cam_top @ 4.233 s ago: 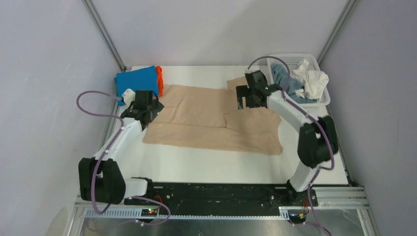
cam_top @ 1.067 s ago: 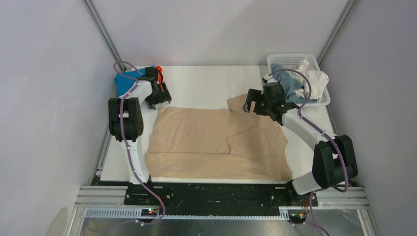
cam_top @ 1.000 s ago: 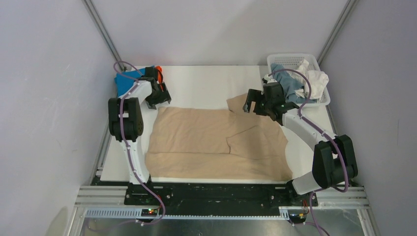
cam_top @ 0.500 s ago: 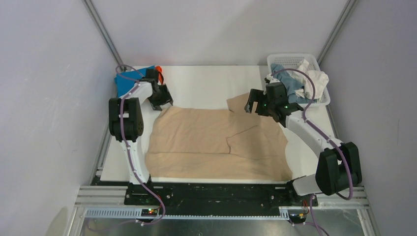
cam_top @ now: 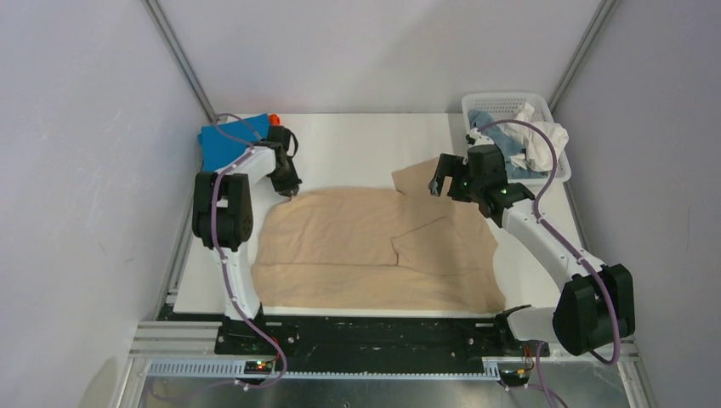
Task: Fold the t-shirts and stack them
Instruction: Grab the side of the flattened tshirt furthest away from the robot with both arms
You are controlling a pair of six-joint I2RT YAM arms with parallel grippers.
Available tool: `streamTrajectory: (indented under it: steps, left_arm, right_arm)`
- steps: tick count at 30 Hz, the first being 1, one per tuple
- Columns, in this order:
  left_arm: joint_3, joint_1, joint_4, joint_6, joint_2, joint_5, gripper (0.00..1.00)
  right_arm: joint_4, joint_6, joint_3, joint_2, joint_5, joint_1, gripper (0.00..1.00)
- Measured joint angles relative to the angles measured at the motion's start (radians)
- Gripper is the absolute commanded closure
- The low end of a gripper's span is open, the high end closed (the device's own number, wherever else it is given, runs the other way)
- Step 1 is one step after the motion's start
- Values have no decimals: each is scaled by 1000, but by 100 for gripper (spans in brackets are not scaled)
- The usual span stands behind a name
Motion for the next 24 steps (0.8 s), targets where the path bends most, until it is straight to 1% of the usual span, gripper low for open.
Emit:
streamTrajectory:
  steps: [1,2,7,11,14,16,21,24]
  left_arm:
    - [0,-1,-2,-3,0,-1,98]
    - [0,-2,-5,-1,0,-3,99]
    - [0,-2,-11,3,0,-8,100]
    - [5,-2,-17,5,0,-8,100]
    - [14,-2,-24,11,0,-10,100]
    - [23,-4,-27,11,0,-16,100]
    - [32,-6,-32,13,0,-40,100]
    - [34,-8,-37,19,0,-54,100]
  right_arm:
    - [-1,0,-3,0,1,-1,0]
    - [-1,0,-4,0,1,-1,0]
    - [12,-20,-4,4,2,-3,0]
    - [66,-49,1,54,12,-5,1]
    - [82,-78,74,174,27,-6,3]
    - [85,-92,160,284,43,-6,4]
    - [76,-113,401,544,130,-6,6]
    - [32,-116,576,701,182,-10,7]
